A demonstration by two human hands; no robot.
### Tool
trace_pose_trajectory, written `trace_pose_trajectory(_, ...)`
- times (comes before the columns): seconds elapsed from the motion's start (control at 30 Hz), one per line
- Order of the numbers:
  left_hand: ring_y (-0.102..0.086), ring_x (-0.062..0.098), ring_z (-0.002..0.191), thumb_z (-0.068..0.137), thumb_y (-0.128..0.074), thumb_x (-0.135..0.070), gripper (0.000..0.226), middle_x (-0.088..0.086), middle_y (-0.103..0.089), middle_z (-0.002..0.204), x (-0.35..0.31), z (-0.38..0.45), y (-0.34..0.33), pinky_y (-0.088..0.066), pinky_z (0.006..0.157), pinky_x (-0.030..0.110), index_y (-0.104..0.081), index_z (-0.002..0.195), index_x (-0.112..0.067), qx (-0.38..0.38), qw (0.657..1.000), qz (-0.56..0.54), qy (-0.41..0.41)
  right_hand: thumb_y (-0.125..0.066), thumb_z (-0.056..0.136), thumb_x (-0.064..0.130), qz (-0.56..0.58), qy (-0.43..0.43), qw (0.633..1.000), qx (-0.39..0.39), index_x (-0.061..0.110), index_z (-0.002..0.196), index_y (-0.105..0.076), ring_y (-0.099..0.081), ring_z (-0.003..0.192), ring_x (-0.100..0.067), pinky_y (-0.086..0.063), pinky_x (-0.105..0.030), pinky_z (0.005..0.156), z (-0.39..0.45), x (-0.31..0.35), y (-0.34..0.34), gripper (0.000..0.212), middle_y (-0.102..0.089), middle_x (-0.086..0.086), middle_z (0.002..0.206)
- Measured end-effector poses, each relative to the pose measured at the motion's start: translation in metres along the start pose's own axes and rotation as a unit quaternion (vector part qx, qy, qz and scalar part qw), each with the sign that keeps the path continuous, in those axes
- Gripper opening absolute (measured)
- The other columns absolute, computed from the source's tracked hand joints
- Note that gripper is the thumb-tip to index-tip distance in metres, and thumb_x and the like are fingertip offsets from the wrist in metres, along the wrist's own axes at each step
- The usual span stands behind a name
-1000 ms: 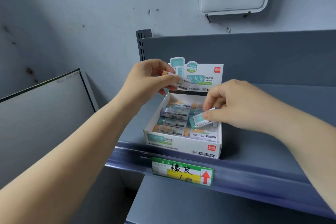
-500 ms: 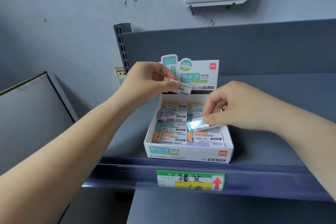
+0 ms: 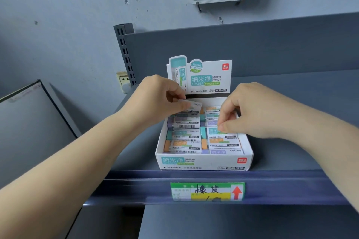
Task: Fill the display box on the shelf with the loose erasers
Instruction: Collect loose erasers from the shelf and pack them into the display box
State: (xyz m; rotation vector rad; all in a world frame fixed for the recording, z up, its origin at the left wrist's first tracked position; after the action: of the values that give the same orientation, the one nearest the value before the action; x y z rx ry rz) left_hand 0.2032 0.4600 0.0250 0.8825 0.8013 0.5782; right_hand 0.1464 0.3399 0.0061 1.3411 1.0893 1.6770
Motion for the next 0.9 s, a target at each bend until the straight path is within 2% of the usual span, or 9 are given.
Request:
trace_pose_trajectory(0.07,-0.061,0.012,0.07,0.078,-0.071,-0.029,0.017,-0.006,-0.067,0.08,-0.004,0.0,-0.002,-0.052,0.063,0.021,-0.075,0.088,-0.016,0.008,0.999,0.033,-0.02,-0.066,0.077,0.021,-0.037,0.007,0.999,-0.005,0.027,0.065,-0.072,-0.05,0.058,0.015,-0.034,-0.012,0.048,0.0,0.005,0.001,0.015,-0.055,0.016,0.05)
trace_pose_trajectory(0.13,-0.061,0.018,0.075,0.081,-0.068,-0.027,0.016,-0.002,-0.068,0.085,-0.008,0.0,-0.006,-0.053,0.07,0.035,-0.076,0.09,-0.016,0.023,0.997,0.057,-0.038,-0.061,0.079,0.019,-0.078,0.015,0.997,-0.01,0.025,0.066,-0.07,-0.054,0.064,0.004,-0.042,-0.019,0.055,-0.001,0.009,0.002,0.017,-0.057,0.017,0.055)
trace_pose_trajectory(0.2,-0.062,0.022,0.078,0.084,-0.065,-0.026,0.016,0.002,-0.069,0.087,-0.01,0.0,-0.01,-0.053,0.072,0.04,-0.076,0.091,-0.017,0.035,0.996,0.069,-0.048,-0.058,0.08,0.018,-0.111,0.025,0.993,-0.011,0.024,0.07,-0.071,-0.057,0.074,-0.004,-0.048,-0.025,0.061,-0.003,0.015,0.002,0.017,-0.061,0.016,0.064)
trace_pose_trajectory(0.33,-0.063,0.02,0.08,0.085,-0.063,-0.023,0.017,-0.002,-0.071,0.091,-0.009,0.001,-0.01,-0.054,0.074,0.039,-0.073,0.098,-0.022,0.044,0.994,0.093,-0.042,-0.059,0.08,0.02,-0.111,0.037,0.993,-0.023,0.027,0.071,-0.068,-0.055,0.075,-0.004,-0.045,-0.024,0.059,-0.005,0.019,0.003,0.014,-0.059,0.016,0.066)
trace_pose_trajectory(0.47,-0.062,0.02,0.085,0.086,-0.061,-0.022,0.018,-0.004,-0.07,0.097,-0.011,0.002,-0.01,-0.054,0.076,0.038,-0.073,0.1,-0.025,0.048,0.991,0.121,-0.042,-0.064,0.079,0.024,-0.061,0.041,0.997,-0.023,0.033,0.077,-0.072,-0.054,0.074,-0.001,-0.048,-0.025,0.066,-0.004,0.019,0.002,0.013,-0.057,0.019,0.069)
trace_pose_trajectory(0.53,-0.061,0.021,0.092,0.088,-0.057,-0.021,0.024,-0.007,-0.068,0.103,-0.016,0.0,-0.011,-0.053,0.076,0.035,-0.07,0.105,-0.031,0.053,0.985,0.154,-0.064,-0.064,0.08,0.025,-0.06,0.041,0.997,-0.011,0.032,0.08,-0.074,-0.056,0.077,-0.003,-0.049,-0.025,0.069,-0.004,0.018,-0.001,0.012,-0.059,0.021,0.072)
trace_pose_trajectory(0.6,-0.058,0.017,0.101,0.091,-0.05,-0.02,0.032,-0.014,-0.063,0.112,-0.023,-0.001,-0.014,-0.048,0.075,0.028,-0.064,0.113,-0.039,0.062,0.972,0.203,-0.098,-0.064,0.081,0.026,-0.063,0.046,0.997,0.007,0.032,0.082,-0.074,-0.058,0.079,-0.005,-0.051,-0.027,0.073,-0.003,0.019,-0.005,0.012,-0.056,0.022,0.067)
trace_pose_trajectory(0.67,-0.057,0.015,0.106,0.092,-0.046,-0.021,0.036,-0.016,-0.061,0.117,-0.025,0.0,-0.018,-0.044,0.074,0.027,-0.061,0.115,-0.043,0.073,0.965,0.228,-0.107,-0.063,0.082,0.027,-0.066,0.049,0.997,0.013,0.031,0.081,-0.073,-0.057,0.076,-0.004,-0.051,-0.027,0.073,-0.001,0.019,-0.007,0.011,-0.053,0.022,0.062)
trace_pose_trajectory(0.9,-0.058,0.019,0.102,0.09,-0.045,-0.019,0.038,-0.012,-0.063,0.114,-0.021,0.005,-0.022,-0.04,0.065,0.026,-0.061,0.114,-0.043,0.079,0.961,0.245,-0.098,-0.062,0.082,0.026,-0.054,0.042,0.998,-0.012,0.031,0.078,-0.072,-0.055,0.073,-0.003,-0.049,-0.026,0.07,0.001,0.016,-0.006,0.012,-0.057,0.016,0.062)
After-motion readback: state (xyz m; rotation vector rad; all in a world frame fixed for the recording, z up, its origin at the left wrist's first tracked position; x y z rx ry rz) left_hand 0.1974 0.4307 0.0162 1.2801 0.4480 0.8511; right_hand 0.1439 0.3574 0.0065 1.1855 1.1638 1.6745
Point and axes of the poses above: each hand's wrist, its own z-axis towards the middle knuckle, its own y-axis out of the back of the hand, x = y × z, the point moved 10 cm from there along z, towards the middle knuckle
